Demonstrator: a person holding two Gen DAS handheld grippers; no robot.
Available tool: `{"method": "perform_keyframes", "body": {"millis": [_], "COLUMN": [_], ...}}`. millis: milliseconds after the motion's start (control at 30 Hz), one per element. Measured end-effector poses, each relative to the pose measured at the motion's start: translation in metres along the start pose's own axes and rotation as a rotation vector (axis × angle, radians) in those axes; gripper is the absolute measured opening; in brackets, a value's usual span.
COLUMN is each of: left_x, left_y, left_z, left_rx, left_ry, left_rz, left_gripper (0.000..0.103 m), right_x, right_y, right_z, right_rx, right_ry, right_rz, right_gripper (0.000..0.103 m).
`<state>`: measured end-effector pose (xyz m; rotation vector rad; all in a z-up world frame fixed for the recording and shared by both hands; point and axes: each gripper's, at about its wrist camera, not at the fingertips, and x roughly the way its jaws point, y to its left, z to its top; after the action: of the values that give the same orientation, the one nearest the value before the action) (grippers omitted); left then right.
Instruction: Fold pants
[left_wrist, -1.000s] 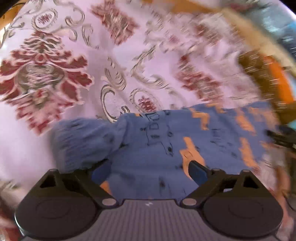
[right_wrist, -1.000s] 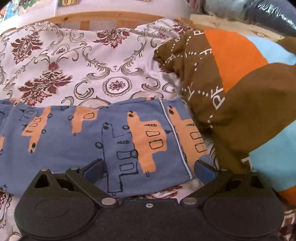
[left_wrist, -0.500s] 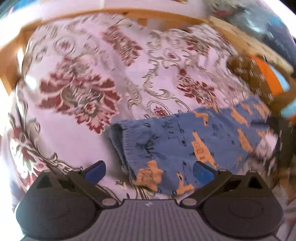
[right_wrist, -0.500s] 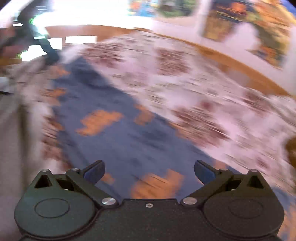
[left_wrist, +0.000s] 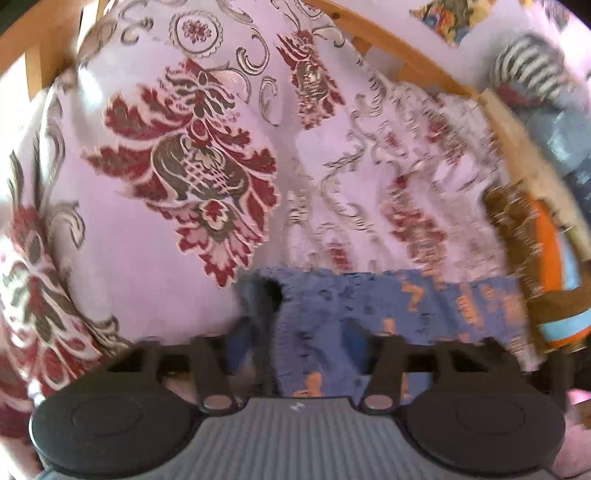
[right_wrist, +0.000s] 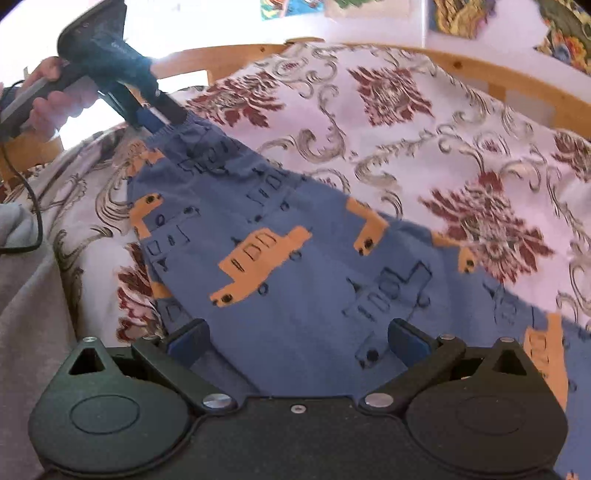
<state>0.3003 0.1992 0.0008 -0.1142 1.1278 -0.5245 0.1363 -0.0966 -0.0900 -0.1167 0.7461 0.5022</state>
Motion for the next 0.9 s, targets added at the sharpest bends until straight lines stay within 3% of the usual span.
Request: {"method": "perform_keyframes", "body": {"millis": [133, 233, 333, 467, 633, 733, 867, 900], "left_x": [-0.002, -0.001, -0.004, 0.011, 0.012, 0.006, 0.013, 0.016], "left_y": [-0.021, -0.032, -0.036, -0.036, -0.032, -0.039, -0.043, -0.042], "left_z": [0.003, 0.011, 0.015, 0.012, 0.01, 0.011, 0.006, 0.002], "left_rx": [0.102, 0.111, 0.106, 0.164, 0.111, 0.13, 0.195, 0.224], "left_ry": [-0.033, -0.036, -0.068, -0.086, -0.122, -0.156, -0.137, -0.124], "left_rz": [0.075, 0.116, 0.131, 0.225, 0.183, 0.184, 0.298, 0.345], "left_gripper": [0.024, 0.015, 0.013, 0.013, 0.013, 0.011, 0.012, 0.018], "right_x": [-0.001, 0.0, 0.004, 0.011, 0.01, 0.003, 0.008, 0.01], "right_y": [-0.001, -0.001, 0.0, -0.003, -0.002, -0.001, 0.004, 0.005], "right_z": [0.0, 0.001, 0.0, -0.004, -0.004, -0.001, -0.005, -0.008], "right_rx": [0.009, 0.001, -0.006, 0.008, 0.009, 0.016, -0.021, -0.033], "right_ry": [-0.01, -0.01, -0.001, 0.017, 0.017, -0.012, 0.042, 0.06], "right_rz": [-0.014, -0.011, -0.035, -0.043, -0.052, -0.069, -0.092, -0.087], "right_gripper": [0.102, 0.097, 0.093, 0.098, 0.099, 0.099, 0.102, 0.102]}}
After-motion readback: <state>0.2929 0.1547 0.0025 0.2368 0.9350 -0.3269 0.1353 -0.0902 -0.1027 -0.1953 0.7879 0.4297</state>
